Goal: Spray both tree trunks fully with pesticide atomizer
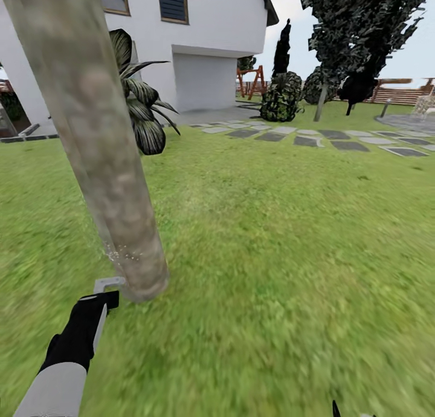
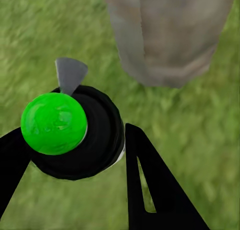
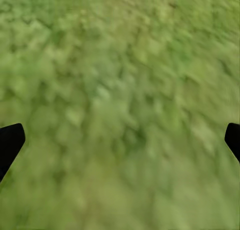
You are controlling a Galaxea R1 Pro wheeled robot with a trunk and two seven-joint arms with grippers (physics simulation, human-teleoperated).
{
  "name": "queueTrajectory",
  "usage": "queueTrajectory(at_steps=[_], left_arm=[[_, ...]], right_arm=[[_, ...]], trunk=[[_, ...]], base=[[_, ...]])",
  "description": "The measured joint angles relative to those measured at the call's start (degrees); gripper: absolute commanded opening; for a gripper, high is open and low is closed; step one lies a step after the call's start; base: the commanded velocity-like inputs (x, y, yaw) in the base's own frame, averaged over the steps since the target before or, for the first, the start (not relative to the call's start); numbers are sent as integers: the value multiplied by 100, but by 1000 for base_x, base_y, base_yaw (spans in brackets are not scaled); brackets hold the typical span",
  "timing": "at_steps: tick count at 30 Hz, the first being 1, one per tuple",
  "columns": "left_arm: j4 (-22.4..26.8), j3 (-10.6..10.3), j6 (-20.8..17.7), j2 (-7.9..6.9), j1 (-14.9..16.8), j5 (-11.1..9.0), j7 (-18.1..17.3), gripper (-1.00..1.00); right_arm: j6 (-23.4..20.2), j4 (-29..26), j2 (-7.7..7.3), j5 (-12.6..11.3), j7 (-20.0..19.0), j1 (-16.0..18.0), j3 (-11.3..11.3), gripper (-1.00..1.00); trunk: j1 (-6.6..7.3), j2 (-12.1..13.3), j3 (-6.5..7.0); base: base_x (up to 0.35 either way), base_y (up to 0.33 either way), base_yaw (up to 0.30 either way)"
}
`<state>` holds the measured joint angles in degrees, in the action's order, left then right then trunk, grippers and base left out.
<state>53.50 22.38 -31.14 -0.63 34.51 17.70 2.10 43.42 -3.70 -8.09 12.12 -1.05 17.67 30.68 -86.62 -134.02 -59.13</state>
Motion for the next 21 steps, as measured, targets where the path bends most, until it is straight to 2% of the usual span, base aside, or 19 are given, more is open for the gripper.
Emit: queueTrajectory(at_steps=[3, 4, 5, 6, 8, 9, 10, 12, 14, 17, 19, 21], left_arm=[[142, -176, -26, 11, 46, 6, -7, -100], [264, -306, -52, 16, 52, 0, -7, -100], [441, -592, -76, 14, 58, -15, -12, -100], [515, -774, -87, -6, 77, -4, -23, -100], [572, -936, -214, -75, 254, 7, -212, -100], [583, -958, -406, -164, 367, 28, -508, -100], [588, -964, -537, -383, 438, 71, -863, -100], [590, -997, -632, -757, 529, 62, -1253, -100], [590, -1023, -648, -744, 537, 14, -1306, -100], [584, -1023, -781, -803, 670, 31, -1998, -100], [574, -994, -854, -888, 803, 80, -2222, -100], [574, -972, -880, -1179, 904, 131, -2329, -100]], right_arm=[[0, 1, -5, 0, 0, 0, 1, 100], [0, 1, -7, 3, 0, 0, 0, 100], [0, 1, -8, 7, 0, 0, 0, 100], [0, 1, -9, 8, 0, 0, 0, 100], [0, 1, -9, 9, 0, 0, 0, 100], [0, 1, -9, 9, 0, 0, -1, 100], [0, 1, -9, 9, 0, 0, -1, 100], [0, 1, -9, 9, 0, 0, -1, 100], [0, 1, -9, 9, 0, 0, 0, 100], [0, 1, -9, 9, 0, 0, 0, 100], [0, 1, -9, 9, 0, 0, -1, 100], [0, 1, -9, 9, 0, 0, -1, 100]], trunk=[[0, 0, 0], [0, 0, 0], [0, 0, 1], [0, 0, 0], [0, 0, 1], [0, 0, 1], [0, 0, 0], [0, 0, 0], [0, 0, 0], [0, 0, 0], [0, 0, 0], [0, 0, 0]], base=[[95, -1, 41], [11, 0, 5], [6, 0, 2], [3, 0, 1], [1, 0, 0], [0, 0, 0], [0, 0, 0], [0, 0, 0], [0, 0, 0], [0, 0, 0], [0, 0, 0], [0, 0, 0]])
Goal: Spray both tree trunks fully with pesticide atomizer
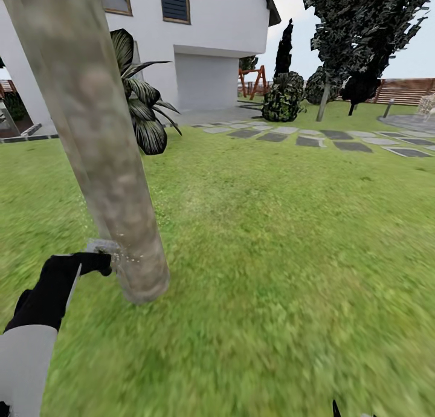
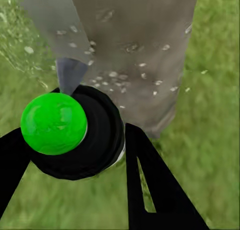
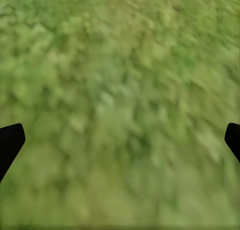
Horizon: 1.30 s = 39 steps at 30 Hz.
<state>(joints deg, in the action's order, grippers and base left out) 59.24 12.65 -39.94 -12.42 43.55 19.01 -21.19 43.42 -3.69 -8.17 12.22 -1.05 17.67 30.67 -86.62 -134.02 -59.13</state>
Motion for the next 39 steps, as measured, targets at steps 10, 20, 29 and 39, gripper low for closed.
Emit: queueTrajectory(at_steps=[10, 20, 29, 39], left_arm=[[188, -17, -121, -123, 136, -96, -31, -100], [352, -39, -192, -107, 104, -101, -33, -100], [430, -9, -199, -103, 114, -91, -24, -100], [424, 1, -190, -103, 109, -75, -8, -100]], right_arm=[[0, 0, 0, -9, 0, 0, 1, 100], [0, 0, 0, -9, 0, 0, 0, 100], [0, 0, 0, -8, 0, 0, 0, 100], [0, 0, 0, -8, 0, 0, 0, 100]], trunk=[[0, 0, 0], [0, 0, 0], [0, 0, 0], [0, 0, 0]], base=[[0, 0, 100], [-62, -124, 79], [-3, -269, 0], [65, -272, 0]])
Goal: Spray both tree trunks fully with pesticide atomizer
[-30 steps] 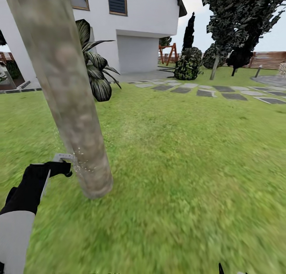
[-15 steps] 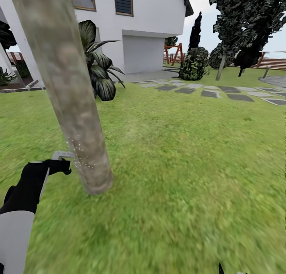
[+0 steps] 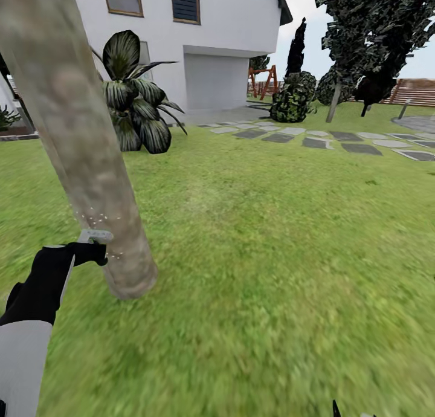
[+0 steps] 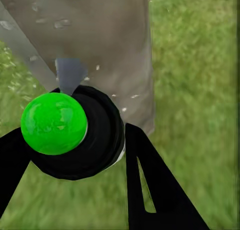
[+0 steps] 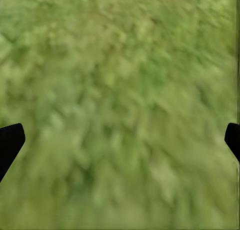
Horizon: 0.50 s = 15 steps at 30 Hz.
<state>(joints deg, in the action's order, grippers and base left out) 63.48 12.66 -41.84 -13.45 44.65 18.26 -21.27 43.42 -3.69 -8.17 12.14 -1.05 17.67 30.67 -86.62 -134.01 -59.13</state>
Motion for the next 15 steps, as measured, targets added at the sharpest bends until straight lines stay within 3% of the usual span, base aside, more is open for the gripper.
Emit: queueTrajectory(at_steps=[7, 15], left_arm=[[-2, 7, -4, -8, 8, 3, 20, -100], [-8, 41, -8, -51, 15, 11, 35, -100]], right_arm=[[0, 0, 0, 2, 0, 0, 0, 100], [0, 7, 0, 2, 0, 0, 0, 100]], trunk=[[0, 0, 0], [0, 0, 0]], base=[[0, -274, 17], [45, -271, 244]])
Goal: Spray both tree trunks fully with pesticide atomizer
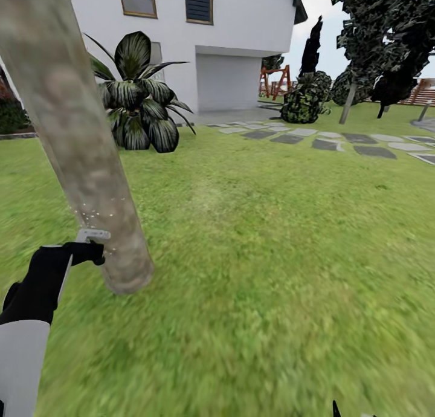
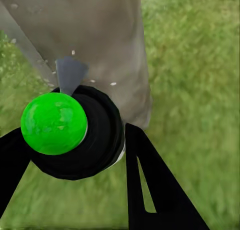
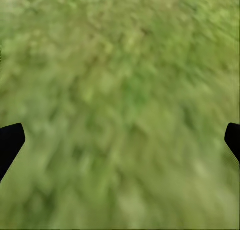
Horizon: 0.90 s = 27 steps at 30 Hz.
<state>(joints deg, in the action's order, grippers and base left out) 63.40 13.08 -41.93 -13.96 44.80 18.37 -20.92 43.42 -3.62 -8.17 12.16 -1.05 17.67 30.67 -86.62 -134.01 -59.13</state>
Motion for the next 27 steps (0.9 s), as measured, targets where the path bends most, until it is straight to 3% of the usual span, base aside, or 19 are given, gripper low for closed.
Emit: queueTrajectory(at_steps=[3, 6, 13, 18, 25, 27], left_arm=[[-31, 12, 1, -2, -6, 6, 89, -100], [-37, 170, 1, 8, -9, 9, 220, -100], [-38, 204, 1, 18, -32, 13, 239, -100], [-38, 203, 0, 17, -33, 16, 239, -100], [-77, 198, 0, -1, -33, 26, 261, -100], [-89, 197, 3, -2, -39, 40, 464, -100]], right_arm=[[0, 1, 0, 0, 0, 0, 0, 100], [0, 1, 0, 0, 0, 0, 0, 100], [0, 0, 0, 0, 0, 0, 0, 100], [0, 2, 0, -3, 0, 0, 0, 100], [0, 2, 1, -3, 0, 0, 0, 100], [0, 2, 0, -2, 0, 0, 0, 100]], trunk=[[0, 0, 0], [0, 0, 0], [0, 0, 0], [0, 0, 0], [0, 0, 0], [0, 0, 0]], base=[[197, -227, 278], [236, -193, 246], [208, -206, 27], [17, -269, 34], [18, -273, 265], [87, -273, 276]])
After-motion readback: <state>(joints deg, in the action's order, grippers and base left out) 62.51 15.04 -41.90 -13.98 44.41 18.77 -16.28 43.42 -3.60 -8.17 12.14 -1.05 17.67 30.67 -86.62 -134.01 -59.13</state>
